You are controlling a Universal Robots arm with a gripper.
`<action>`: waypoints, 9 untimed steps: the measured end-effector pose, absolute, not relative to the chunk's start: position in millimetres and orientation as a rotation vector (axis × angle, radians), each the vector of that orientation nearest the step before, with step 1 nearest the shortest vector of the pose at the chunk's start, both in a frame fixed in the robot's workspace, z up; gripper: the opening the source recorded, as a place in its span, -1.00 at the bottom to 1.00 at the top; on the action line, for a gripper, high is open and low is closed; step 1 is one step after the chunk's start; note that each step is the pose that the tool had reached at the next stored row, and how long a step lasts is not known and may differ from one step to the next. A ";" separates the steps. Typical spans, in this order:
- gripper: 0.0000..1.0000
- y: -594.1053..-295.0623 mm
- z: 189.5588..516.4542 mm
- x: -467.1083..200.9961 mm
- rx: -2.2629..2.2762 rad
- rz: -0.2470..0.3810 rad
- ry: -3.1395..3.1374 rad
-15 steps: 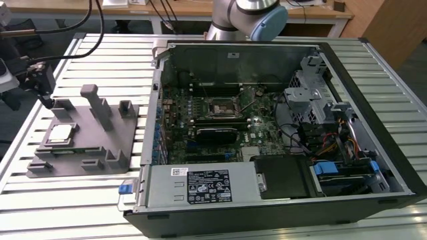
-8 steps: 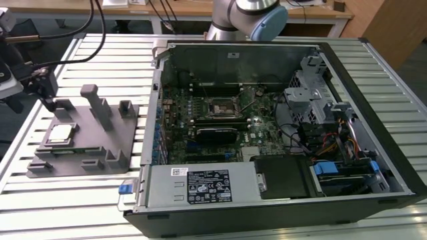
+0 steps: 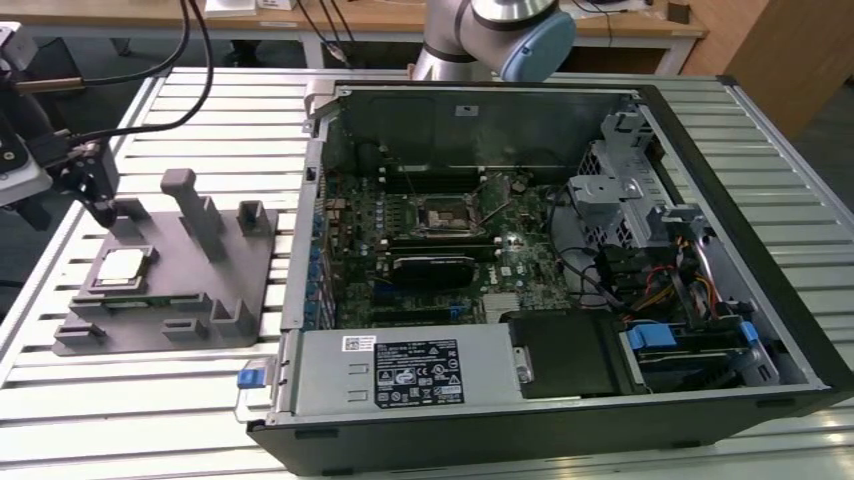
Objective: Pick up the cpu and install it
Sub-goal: 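Pick up the cpu and move it towards the insertion slot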
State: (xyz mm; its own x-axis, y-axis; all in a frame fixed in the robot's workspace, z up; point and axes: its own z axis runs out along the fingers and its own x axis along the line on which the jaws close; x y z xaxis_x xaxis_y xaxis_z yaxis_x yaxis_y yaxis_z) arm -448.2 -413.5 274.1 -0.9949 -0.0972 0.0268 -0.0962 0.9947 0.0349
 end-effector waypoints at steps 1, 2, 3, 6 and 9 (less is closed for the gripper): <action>0.29 -413.5 273.5 -448.2 0.151 -0.052 -3.109; 0.29 -413.6 272.8 -448.2 0.151 -0.052 -3.109; 0.29 -413.6 272.3 -448.2 0.151 -0.052 -3.109; 0.29 -413.6 270.8 -448.2 0.151 -0.052 -3.109; 0.29 -413.5 269.4 -448.2 0.151 -0.052 -3.109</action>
State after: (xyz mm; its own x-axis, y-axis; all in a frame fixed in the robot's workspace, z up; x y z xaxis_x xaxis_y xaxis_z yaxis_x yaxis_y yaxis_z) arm -448.2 -413.5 269.4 -0.9949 -0.0972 0.0269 -0.0962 0.9947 0.0349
